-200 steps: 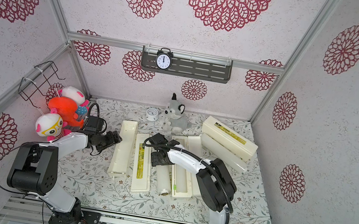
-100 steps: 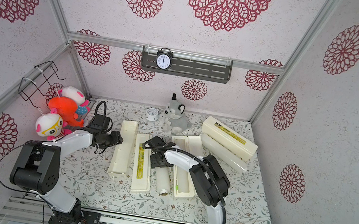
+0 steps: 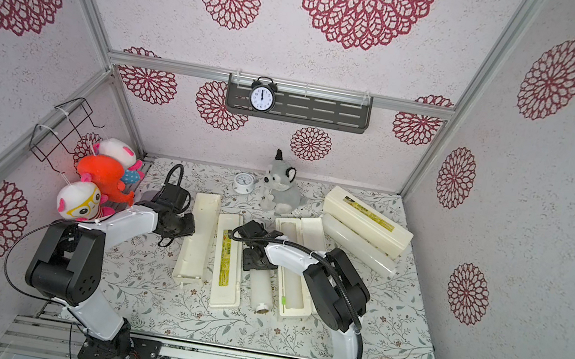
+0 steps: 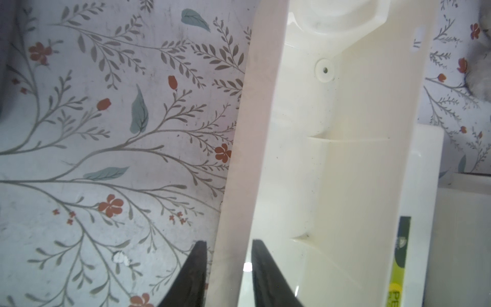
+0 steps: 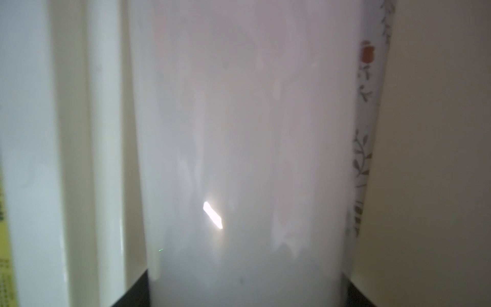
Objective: Put plastic wrap rolls into dispensers
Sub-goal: Pick up the plastic wrap from the center of the board.
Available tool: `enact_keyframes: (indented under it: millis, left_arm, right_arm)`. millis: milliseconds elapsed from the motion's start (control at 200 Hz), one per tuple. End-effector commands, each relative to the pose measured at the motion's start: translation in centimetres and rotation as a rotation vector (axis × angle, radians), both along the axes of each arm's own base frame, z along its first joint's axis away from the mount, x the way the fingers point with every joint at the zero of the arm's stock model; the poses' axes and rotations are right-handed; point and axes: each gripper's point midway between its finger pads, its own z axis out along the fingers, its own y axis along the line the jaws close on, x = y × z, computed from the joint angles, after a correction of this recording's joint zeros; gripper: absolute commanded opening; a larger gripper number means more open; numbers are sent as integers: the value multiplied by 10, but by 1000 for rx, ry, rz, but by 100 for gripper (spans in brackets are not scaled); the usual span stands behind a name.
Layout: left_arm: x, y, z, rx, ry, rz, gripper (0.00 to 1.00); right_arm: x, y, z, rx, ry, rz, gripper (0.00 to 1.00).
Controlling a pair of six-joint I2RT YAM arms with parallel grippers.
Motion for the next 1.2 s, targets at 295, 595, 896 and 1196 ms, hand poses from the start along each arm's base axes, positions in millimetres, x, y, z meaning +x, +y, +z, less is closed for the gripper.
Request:
enact_keyframes:
  millis: [295,595,896,1196]
  left_arm:
    - [-4,-28,8,22,4,-73,10]
    - [-10,-56,16,-10,-19,-165,5]
    - [-27,-93,24,-31,4,-224,7]
    - [-36,-84,34,6,8,-214,16]
  right_arm:
    - [22,-3,94,230,-168,-80,42]
    - [26,-5,134,291,-228,-73,42]
    - [28,-5,149,313,-249,-75,42]
    - [31,6,160,350,-253,-59,41]
